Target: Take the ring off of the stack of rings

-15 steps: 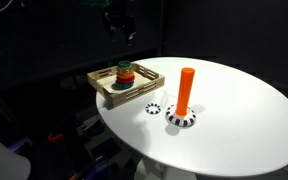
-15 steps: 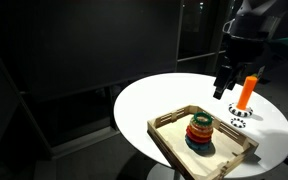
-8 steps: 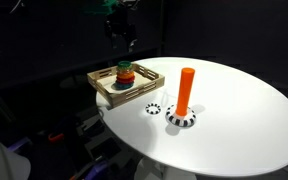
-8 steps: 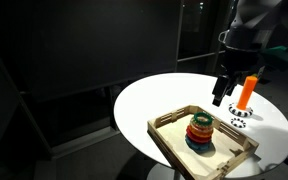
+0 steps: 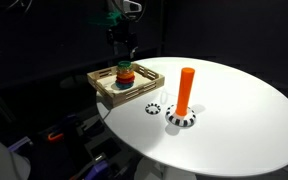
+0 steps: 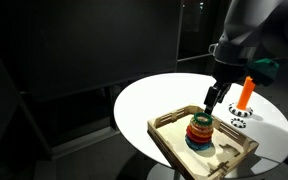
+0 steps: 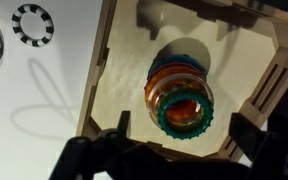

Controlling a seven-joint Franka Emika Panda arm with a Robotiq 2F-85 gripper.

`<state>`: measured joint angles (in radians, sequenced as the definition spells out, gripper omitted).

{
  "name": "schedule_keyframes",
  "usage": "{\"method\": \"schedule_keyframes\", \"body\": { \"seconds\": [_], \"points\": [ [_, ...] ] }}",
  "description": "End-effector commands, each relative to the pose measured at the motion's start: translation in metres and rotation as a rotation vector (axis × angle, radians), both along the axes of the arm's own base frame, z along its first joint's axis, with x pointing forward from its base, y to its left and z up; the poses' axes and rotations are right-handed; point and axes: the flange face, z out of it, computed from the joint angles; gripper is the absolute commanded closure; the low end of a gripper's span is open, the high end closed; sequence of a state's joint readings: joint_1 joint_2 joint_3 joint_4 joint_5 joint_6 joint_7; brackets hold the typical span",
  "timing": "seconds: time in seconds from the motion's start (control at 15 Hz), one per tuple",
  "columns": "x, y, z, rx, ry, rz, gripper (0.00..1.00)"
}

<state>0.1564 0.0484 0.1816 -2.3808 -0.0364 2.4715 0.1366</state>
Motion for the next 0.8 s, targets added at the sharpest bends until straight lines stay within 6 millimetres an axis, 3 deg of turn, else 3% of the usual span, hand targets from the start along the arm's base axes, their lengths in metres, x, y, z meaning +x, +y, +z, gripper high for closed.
{"method": "schedule_keyframes", "body": {
  "seconds": [0.0, 0.73],
  "points": [
    [0.014, 0.011, -0.012, -0.015, 0.0, 0.009, 0.0],
    [0.034, 0.026, -0.037, -0.051, 0.023, 0.043, 0.0]
  ]
}}
